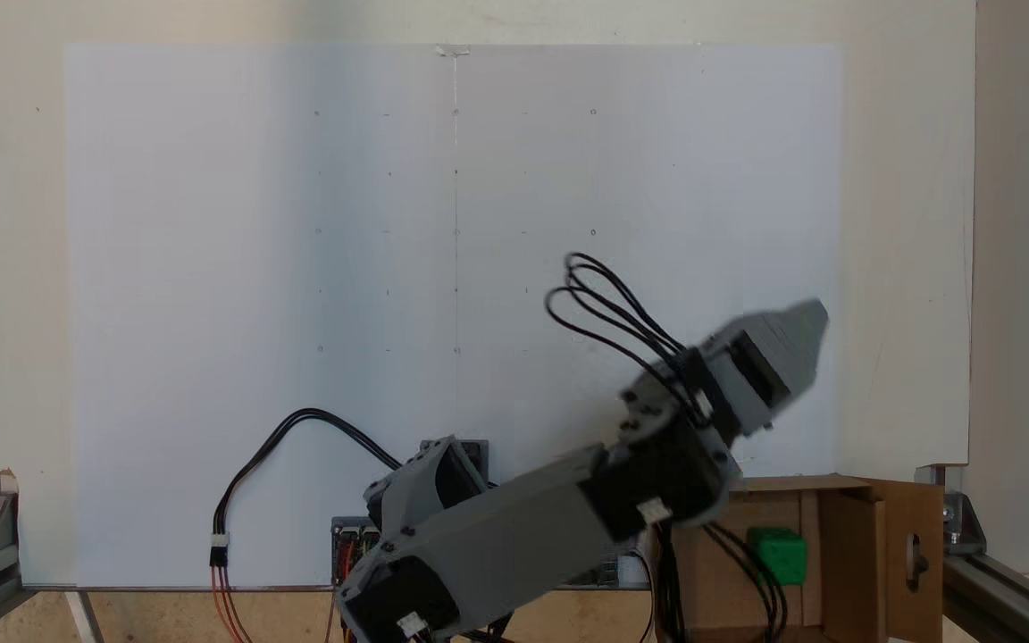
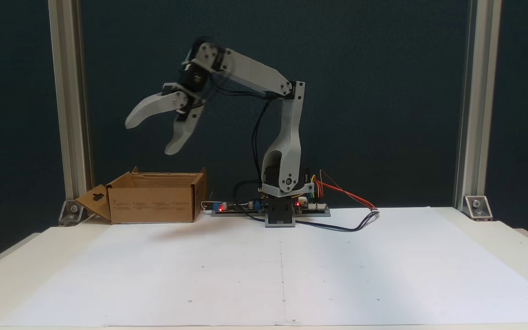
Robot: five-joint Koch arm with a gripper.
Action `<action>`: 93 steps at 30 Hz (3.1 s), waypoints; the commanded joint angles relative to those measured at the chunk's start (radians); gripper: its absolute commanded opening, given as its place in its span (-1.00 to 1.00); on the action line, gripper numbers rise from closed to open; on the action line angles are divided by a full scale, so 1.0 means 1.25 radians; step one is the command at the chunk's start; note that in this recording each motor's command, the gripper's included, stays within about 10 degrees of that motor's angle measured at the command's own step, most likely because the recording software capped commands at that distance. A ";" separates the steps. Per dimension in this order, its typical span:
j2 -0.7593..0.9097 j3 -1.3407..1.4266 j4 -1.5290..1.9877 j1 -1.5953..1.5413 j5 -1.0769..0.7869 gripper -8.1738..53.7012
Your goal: Grasp a green dice and put it in the bin.
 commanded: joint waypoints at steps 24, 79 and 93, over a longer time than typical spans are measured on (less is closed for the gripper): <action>0.453 0.538 -0.588 -0.734 0.087 0.71; 0.525 1.403 -1.844 -0.719 0.085 0.66; 0.525 1.452 -1.867 -0.720 0.083 0.68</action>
